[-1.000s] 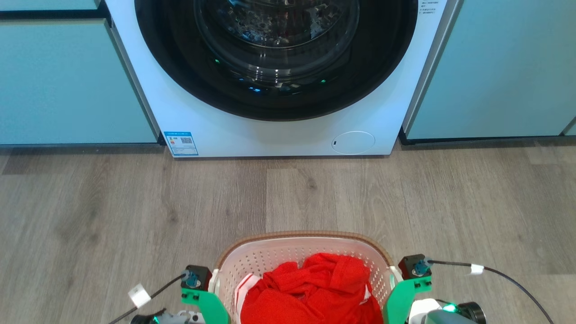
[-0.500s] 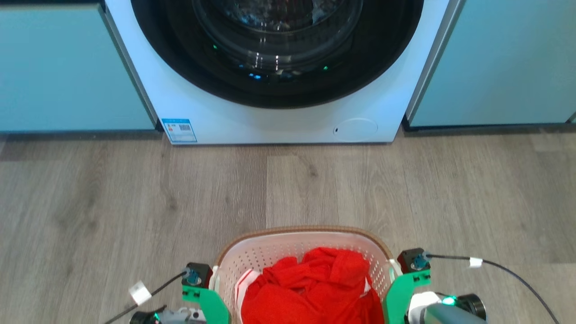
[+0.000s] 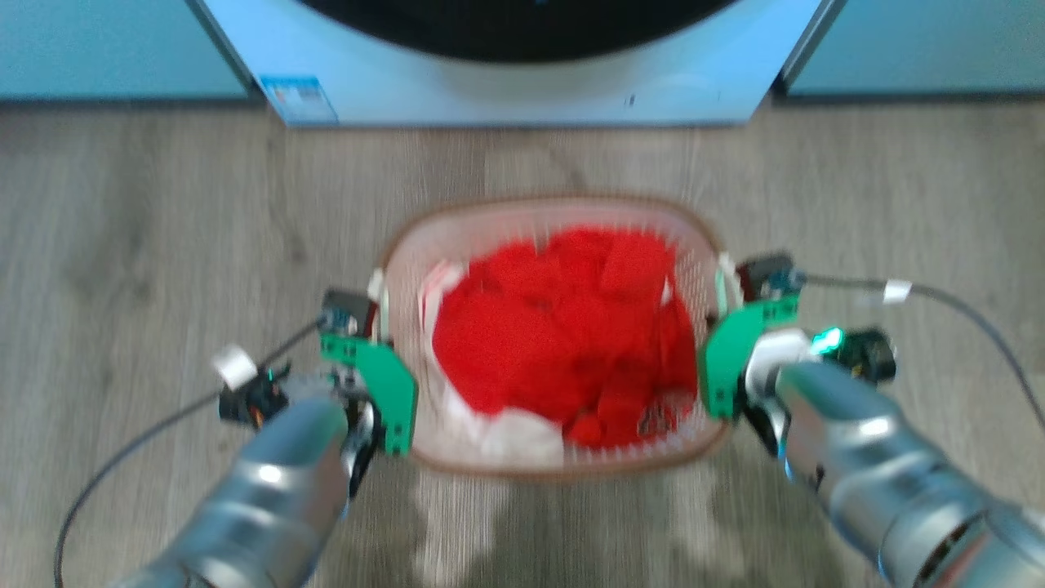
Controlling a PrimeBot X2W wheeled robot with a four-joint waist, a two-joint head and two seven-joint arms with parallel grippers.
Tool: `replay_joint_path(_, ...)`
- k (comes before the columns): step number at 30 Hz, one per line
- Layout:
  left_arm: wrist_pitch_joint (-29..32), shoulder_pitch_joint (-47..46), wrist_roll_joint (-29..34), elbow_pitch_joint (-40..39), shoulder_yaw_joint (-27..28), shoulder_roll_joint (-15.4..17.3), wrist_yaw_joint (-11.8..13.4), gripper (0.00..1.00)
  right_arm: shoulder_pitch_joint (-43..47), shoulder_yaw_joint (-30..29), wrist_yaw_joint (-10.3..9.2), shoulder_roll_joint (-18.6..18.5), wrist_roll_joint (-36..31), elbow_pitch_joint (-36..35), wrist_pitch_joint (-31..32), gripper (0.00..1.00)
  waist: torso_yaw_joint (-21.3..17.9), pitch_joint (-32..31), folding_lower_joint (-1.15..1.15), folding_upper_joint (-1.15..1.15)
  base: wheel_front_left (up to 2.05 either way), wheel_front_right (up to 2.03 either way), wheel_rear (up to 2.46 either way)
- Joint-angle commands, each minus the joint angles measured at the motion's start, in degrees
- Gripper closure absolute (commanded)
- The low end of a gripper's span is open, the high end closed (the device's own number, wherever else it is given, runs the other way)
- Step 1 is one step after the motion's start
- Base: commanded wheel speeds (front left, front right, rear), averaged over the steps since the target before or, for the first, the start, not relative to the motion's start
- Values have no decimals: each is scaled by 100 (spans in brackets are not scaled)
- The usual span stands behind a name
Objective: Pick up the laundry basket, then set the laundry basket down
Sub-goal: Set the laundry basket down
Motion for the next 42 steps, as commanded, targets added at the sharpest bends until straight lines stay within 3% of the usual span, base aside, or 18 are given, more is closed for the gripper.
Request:
replay_joint_path(1, -64, -266, 92, -27, 57, 181, 81, 100, -177, 34, 17, 8, -125, -48, -176, 100, 67, 739, 0, 0, 0, 0, 0)
replay_joint_path(10, -359, -1115, 110, -68, 44, 181, 263, 100, -1030, -341, 17, -7, -578, 20, -296, 100, 111, 2021, 0, 0, 0, 0, 0)
replay_joint_path(18, -561, -1621, 126, -60, 6, 181, 388, 100, -1368, -901, 17, -9, -1165, 22, -351, 100, 91, 2727, 0, 0, 0, 0, 0)
replay_joint_path(30, -703, -1994, 169, 7, -76, 181, 435, 100, -1523, -1518, 17, 6, -1879, 23, -403, 100, 97, 3173, 0, 0, 0, 0, 0)
replay_joint_path(42, -737, -2054, 133, 10, -233, 181, 434, 100, -1511, -1576, 17, 8, -1950, 1, -440, 100, 78, 3355, 0, 0, 0, 0, 0)
